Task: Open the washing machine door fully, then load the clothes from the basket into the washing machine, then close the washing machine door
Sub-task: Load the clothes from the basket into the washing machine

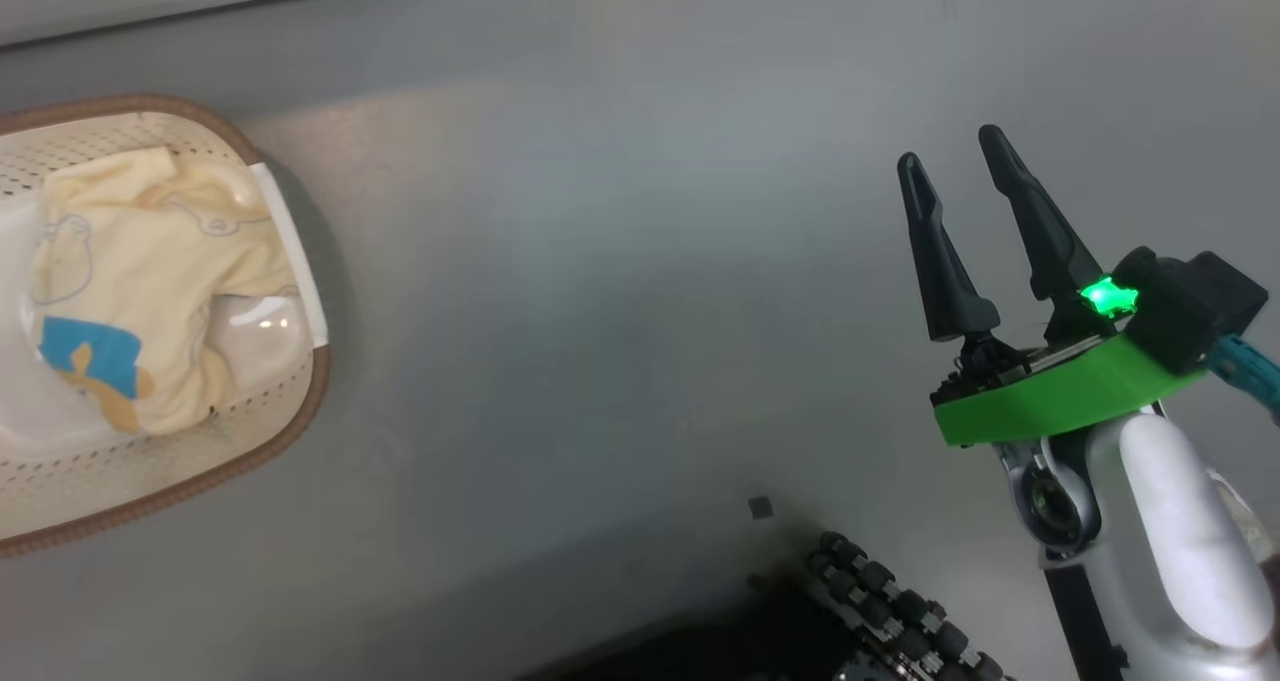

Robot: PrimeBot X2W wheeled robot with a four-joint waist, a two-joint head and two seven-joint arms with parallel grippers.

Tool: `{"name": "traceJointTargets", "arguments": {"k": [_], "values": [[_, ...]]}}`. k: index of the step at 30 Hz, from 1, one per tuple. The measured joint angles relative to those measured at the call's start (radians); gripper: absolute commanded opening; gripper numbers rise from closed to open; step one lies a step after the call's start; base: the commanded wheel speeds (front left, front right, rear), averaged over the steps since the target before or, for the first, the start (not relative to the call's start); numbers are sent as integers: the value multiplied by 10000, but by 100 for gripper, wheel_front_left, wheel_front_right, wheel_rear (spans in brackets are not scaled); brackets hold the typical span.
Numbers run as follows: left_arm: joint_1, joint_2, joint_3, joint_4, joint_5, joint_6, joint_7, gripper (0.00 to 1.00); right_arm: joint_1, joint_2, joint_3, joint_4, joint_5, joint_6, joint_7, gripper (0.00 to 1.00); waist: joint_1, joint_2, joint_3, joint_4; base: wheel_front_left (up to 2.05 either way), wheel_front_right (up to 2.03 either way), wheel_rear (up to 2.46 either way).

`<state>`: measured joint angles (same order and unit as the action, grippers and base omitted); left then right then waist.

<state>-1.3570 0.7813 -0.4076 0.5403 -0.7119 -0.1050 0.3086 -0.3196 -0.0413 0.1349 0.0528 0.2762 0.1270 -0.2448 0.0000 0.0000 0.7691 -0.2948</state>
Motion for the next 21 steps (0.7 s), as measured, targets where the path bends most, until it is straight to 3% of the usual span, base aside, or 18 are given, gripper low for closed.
{"name": "traceJointTargets", "arguments": {"k": [4,9,14,18,19,20,21], "values": [[-691,408,-224,466,796,-12,-869,0,-56,4,98,-31,140,0,-33,100,2,0,460,-339,0,0,0],[-1807,637,-242,757,1954,10,-2953,0,-319,8,276,-92,232,0,-79,100,2,0,1018,-721,0,0,0],[-2826,523,-211,1235,2694,546,-4842,0,-424,10,382,-117,407,0,-104,100,2,0,1414,-996,0,0,0],[-3365,428,-278,1839,3193,924,-5149,0,-453,12,518,-142,407,0,-104,100,0,0,1510,-1152,0,0,0],[-3492,362,-299,2069,3248,1057,-5024,15,-470,12,529,-142,407,0,-104,100,0,0,1513,-1167,0,0,0],[-3592,276,-318,2288,3235,1070,-4798,100,-485,12,531,-142,410,0,-104,100,0,0,1510,-1168,0,0,0],[-3639,221,-357,2418,3235,1074,-4692,100,-514,12,531,-142,441,0,-104,100,0,0,1506,-1162,0,0,0]]}}
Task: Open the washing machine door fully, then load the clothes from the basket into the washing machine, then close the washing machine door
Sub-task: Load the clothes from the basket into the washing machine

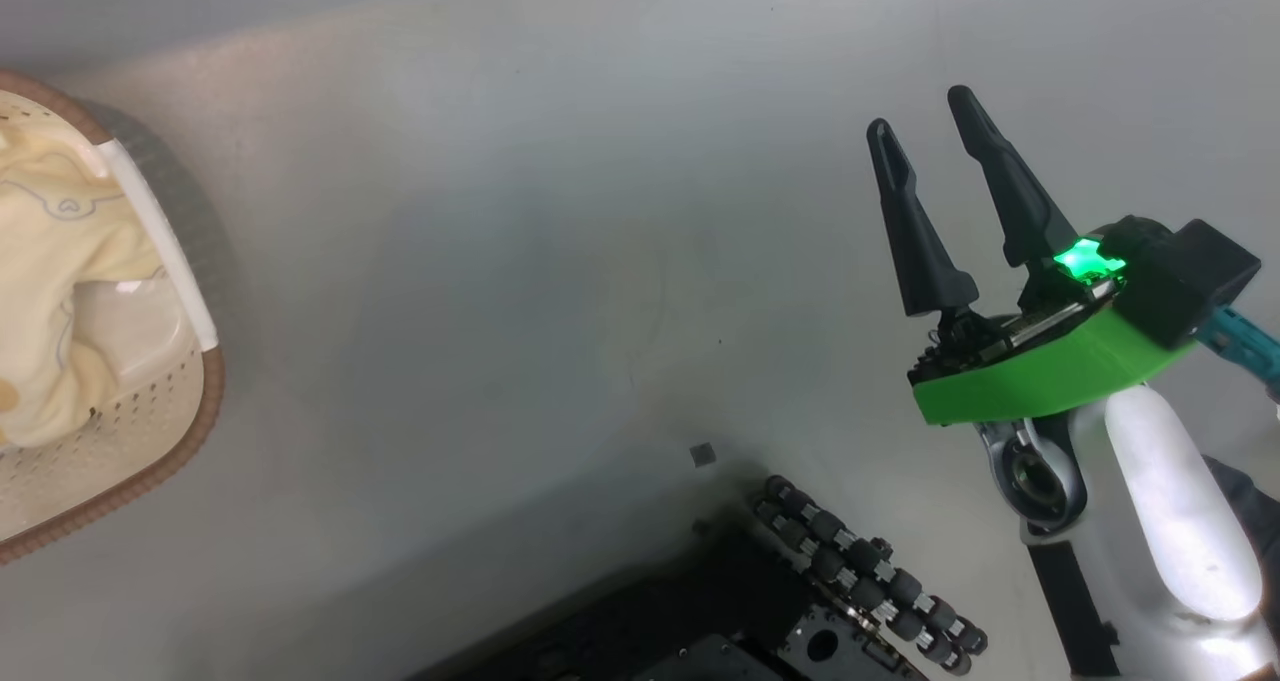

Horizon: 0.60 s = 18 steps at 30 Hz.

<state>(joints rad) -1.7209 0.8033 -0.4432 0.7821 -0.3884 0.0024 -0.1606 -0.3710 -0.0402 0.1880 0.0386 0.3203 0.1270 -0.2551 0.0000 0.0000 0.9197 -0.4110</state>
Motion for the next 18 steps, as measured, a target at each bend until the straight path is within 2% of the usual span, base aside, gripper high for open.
{"name": "traceJointTargets", "arguments": {"k": [8,18], "values": [[177,-548,117,449,-646,-19,217,100,-37,0,-276,-10,6,0,0,100,0,0,-100,331,0,0,0],[2189,-1289,334,631,-1601,123,-180,100,32,2,-690,-2,-562,0,0,100,-1,1,-896,915,0,0,0]]}}
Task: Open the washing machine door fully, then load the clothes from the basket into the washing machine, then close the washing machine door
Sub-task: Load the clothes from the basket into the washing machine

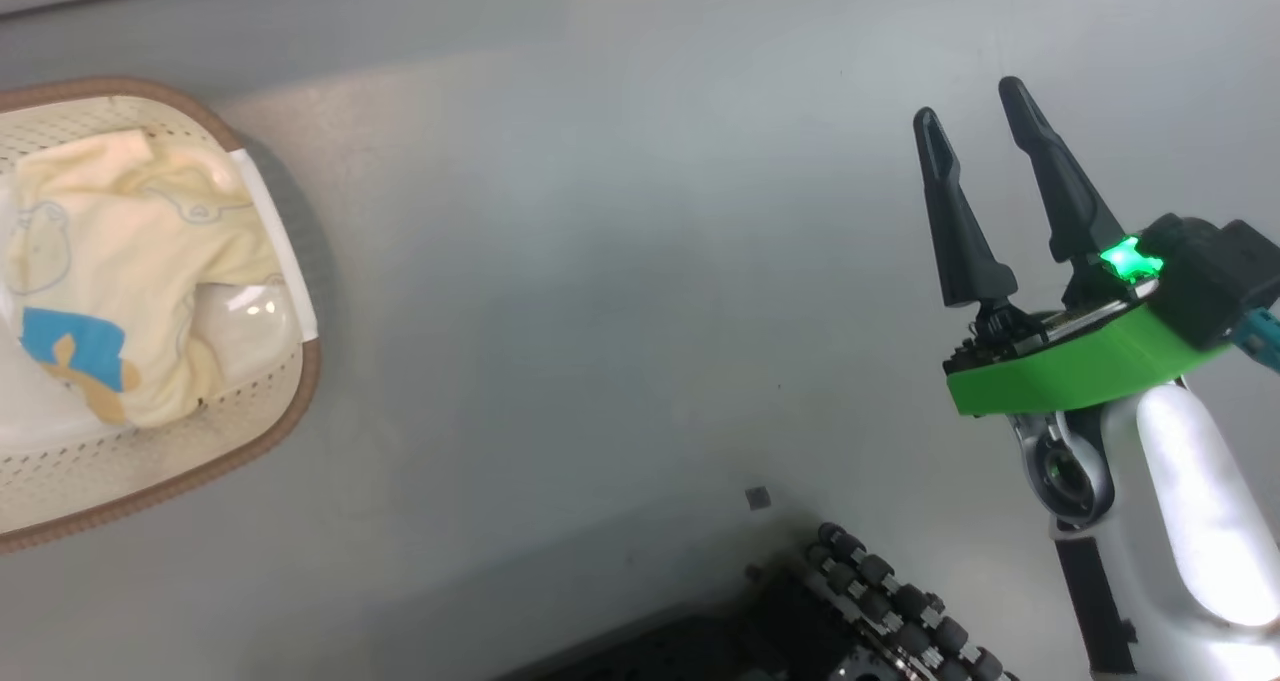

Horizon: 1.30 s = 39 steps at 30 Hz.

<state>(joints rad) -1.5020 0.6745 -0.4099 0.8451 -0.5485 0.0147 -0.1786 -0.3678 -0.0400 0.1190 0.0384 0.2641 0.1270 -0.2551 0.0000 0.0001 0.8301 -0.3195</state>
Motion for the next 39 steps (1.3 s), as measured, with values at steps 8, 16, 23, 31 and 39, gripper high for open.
{"name": "traceJointTargets", "arguments": {"k": [8,16,23,31,39], "values": [[2352,-656,286,-136,-537,138,-688,100,675,0,-449,82,-364,0,151,100,0,0,-1379,544,0,0,0],[4375,-1294,504,-863,-606,127,-767,100,1257,-2,-915,-165,-456,0,554,100,-1,1,-2618,1084,0,0,0],[5027,-1434,499,-1085,-481,117,-767,100,1384,-2,-918,-372,-456,0,794,100,-1,1,-3128,1313,0,0,0],[5013,-1436,437,-1045,-316,123,-767,100,1447,-2,-918,-439,-441,0,780,100,0,0,-3164,987,0,0,0],[5265,-1618,512,-1223,-311,380,-767,100,1751,0,-1179,-366,-474,0,779,100,0,0,-3486,1007,0,0,0]]}}
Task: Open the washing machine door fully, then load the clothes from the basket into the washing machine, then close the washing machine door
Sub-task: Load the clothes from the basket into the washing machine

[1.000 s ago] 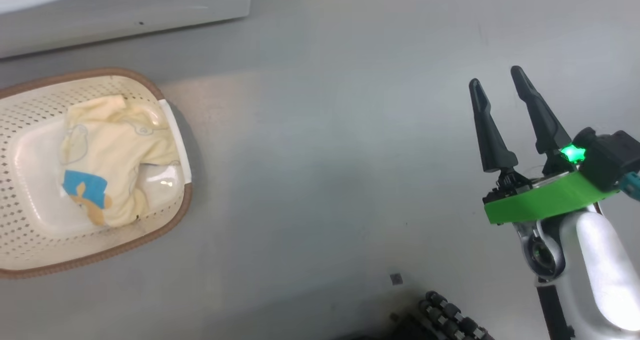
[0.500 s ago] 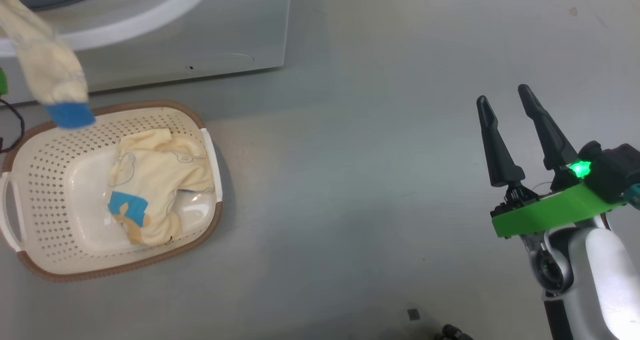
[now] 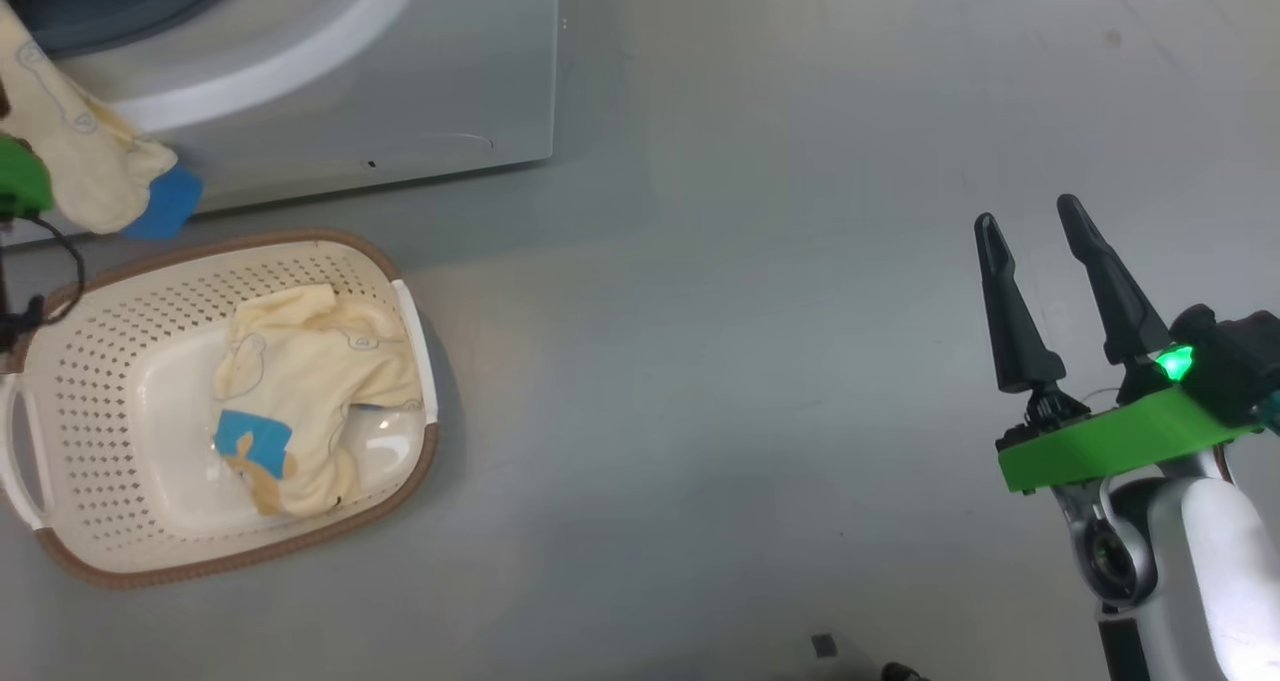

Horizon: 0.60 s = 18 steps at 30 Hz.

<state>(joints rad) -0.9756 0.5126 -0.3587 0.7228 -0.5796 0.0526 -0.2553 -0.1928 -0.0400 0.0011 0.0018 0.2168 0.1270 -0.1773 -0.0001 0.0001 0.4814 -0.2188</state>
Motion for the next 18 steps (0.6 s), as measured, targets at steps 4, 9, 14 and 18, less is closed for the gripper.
{"name": "traceJointTargets", "arguments": {"k": [4,9,14,18], "values": [[994,-232,159,-529,-25,230,0,100,18,0,-104,-12,-180,0,17,100,0,0,-282,141,0,0,0],[2647,-516,504,-1521,128,619,0,100,148,0,-336,-127,-464,0,215,100,0,0,-740,425,0,0,0],[4332,-899,924,-2792,414,1085,0,100,503,2,-433,-194,-746,0,476,100,0,0,-1270,758,0,0,0],[5756,-1266,1239,-3800,562,1336,0,100,710,2,-573,-334,-972,0,696,100,0,0,-1741,1021,0,0,0]]}}
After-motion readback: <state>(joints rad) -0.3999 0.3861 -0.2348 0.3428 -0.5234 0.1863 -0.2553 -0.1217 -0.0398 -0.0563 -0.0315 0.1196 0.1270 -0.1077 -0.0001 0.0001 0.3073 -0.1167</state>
